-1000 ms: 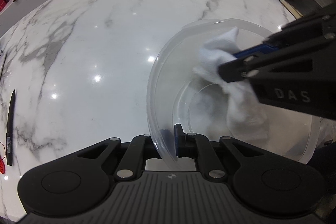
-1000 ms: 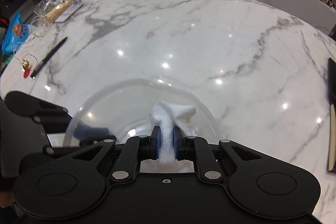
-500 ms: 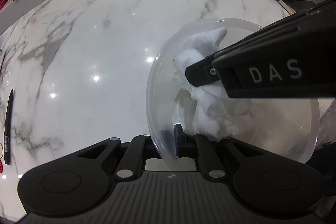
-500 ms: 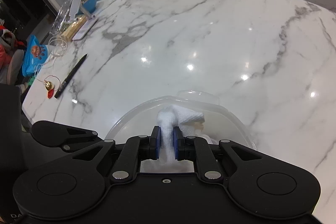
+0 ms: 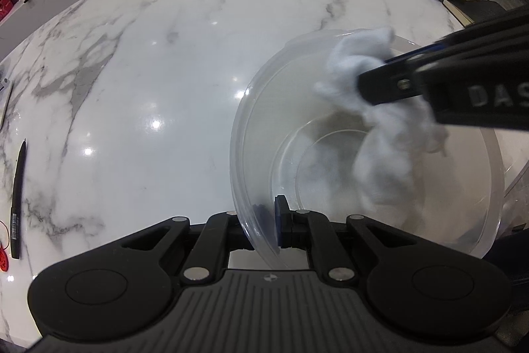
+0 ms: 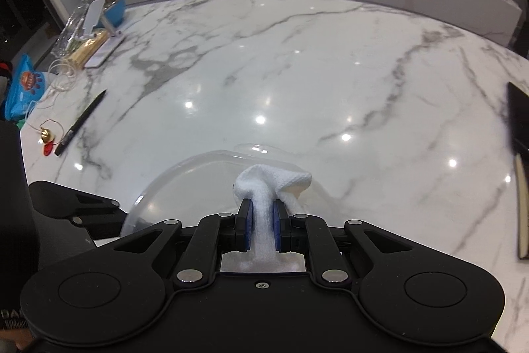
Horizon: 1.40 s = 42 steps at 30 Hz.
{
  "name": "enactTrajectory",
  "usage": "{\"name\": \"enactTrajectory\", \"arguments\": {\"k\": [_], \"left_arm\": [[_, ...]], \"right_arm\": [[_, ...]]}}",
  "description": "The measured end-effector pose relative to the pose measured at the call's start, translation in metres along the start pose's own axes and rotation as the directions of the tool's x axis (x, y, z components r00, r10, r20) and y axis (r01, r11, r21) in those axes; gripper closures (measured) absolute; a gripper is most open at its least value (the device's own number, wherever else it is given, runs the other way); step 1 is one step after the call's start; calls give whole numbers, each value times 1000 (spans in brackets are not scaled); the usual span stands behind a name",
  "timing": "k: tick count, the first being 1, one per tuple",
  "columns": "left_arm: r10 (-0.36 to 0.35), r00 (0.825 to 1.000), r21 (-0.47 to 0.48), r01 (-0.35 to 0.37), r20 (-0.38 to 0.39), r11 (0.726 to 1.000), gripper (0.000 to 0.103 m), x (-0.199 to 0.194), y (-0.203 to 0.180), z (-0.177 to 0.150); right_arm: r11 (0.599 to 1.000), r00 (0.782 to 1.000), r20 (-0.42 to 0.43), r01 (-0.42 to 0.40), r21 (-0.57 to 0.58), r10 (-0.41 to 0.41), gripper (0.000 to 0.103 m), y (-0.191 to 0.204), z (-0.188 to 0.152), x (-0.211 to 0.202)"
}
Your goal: Clean bowl
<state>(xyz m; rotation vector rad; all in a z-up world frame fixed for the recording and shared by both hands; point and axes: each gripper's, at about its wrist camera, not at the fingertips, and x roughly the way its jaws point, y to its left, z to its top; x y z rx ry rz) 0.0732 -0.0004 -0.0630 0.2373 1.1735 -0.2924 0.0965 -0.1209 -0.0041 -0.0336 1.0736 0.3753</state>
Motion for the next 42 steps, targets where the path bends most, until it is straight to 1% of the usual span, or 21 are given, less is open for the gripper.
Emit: {"name": "enactTrajectory", "arguments": {"k": [6,13,26,29,36,40,42], "left_arm": [[3,1000,2,-3,1,1000,95,-1,0,0],[4,1000,7,-4,2,1000,95,-1,0,-1],[6,1000,16,-6,5,1000,94,0,-1,-2],[6,1000,16,-6,5,1000,94,0,-1,-1],[12,1000,6,-12,5,1000,94,-1,-7,-1],[13,1000,3,-13,5,1000,94,-1,-7,0],[8,1000,15,-8,5,1000,94,-2,-4,-3]], "right_arm": [[1000,1000,1,13,23,-13,92,-11,-5,-7],[1000,1000,0,5,24,-5,92,-10,-3,-3],[996,996,-1,-84,39,84,92,3,8,11],[995,996,-1,-90,35,90,92,7,9,12],[996,997,8,-78,46,77,92,2,9,7],[997,999,25,-50,56,49,92,-6,6,-2],[997,999,29,-47,60,45,92,-9,4,-5]]}}
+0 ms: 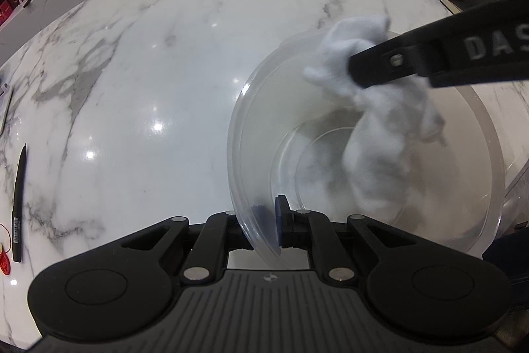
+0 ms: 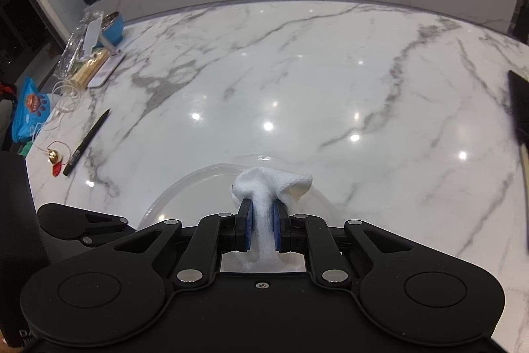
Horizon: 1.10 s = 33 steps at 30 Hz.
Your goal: Clean bowl
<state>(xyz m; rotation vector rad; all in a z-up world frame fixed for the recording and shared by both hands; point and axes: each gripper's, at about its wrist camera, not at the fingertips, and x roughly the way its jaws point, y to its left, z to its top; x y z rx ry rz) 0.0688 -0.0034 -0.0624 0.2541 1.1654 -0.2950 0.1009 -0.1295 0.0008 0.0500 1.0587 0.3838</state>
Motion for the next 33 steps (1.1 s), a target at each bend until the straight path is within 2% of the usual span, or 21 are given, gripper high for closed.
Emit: {"name": "enactTrajectory", "arguments": {"k": [15,33], "left_arm": [[8,1000,-3,-8,6,1000,94,-2,-2,0],[1,1000,-4,-1,6,1000,93,-2,3,-1]], "right_arm": [[1000,1000,18,12,20,-12,92,-11,-3,-11],[999,999,-6,-39,-14,39,92,17,10,13]]}}
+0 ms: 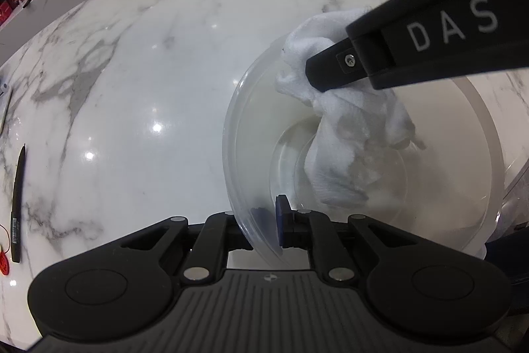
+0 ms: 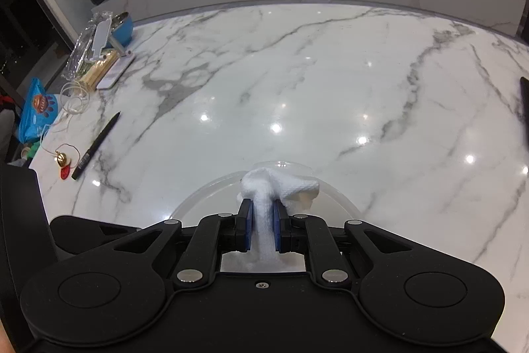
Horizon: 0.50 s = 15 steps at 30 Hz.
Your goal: Clean bowl
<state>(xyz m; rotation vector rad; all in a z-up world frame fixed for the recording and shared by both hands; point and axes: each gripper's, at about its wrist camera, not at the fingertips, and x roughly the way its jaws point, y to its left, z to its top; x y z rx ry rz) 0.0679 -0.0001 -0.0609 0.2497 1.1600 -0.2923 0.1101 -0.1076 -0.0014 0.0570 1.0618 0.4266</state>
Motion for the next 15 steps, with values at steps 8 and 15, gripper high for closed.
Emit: {"name": "enactTrajectory", "arguments": {"k": [8,15], "left_arm": [[3,1000,3,-3,0,1000,94,1,0,1],[2,1000,1,-2,-1,1000,94,1,1,2]], "right_arm": [[1000,1000,8,8,4,-8,92,-2,-2,-5],[1000,999,24,25,18,-26,92,-11,-4,-14]]}}
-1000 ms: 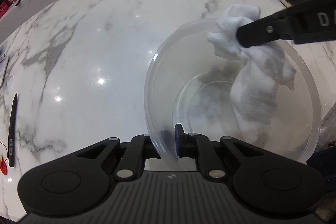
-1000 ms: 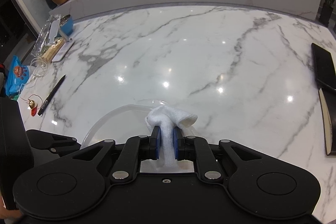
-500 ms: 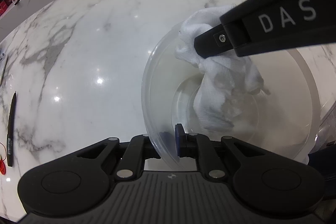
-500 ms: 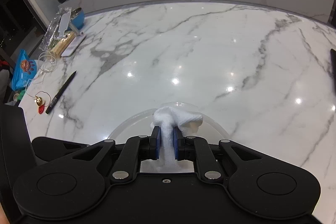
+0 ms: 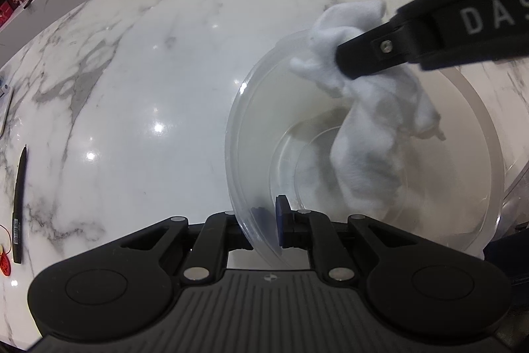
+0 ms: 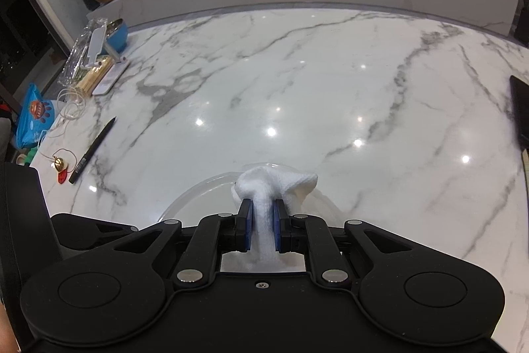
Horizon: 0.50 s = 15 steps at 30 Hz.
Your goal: Clean bowl
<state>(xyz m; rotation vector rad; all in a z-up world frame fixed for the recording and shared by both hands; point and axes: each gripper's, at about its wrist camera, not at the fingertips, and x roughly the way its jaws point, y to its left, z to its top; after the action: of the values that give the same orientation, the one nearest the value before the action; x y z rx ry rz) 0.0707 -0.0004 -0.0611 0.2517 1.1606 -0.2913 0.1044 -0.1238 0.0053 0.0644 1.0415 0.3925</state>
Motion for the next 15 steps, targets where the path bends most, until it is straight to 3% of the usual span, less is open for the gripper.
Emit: {"name": "enactTrajectory", "arguments": {"k": [15], "left_arm": [[-1,1000,6,1,-1,1000,94,-2,-1,0]], "right_arm": [[999,999,6,44,14,-44,92,-16,-8,-15]]}}
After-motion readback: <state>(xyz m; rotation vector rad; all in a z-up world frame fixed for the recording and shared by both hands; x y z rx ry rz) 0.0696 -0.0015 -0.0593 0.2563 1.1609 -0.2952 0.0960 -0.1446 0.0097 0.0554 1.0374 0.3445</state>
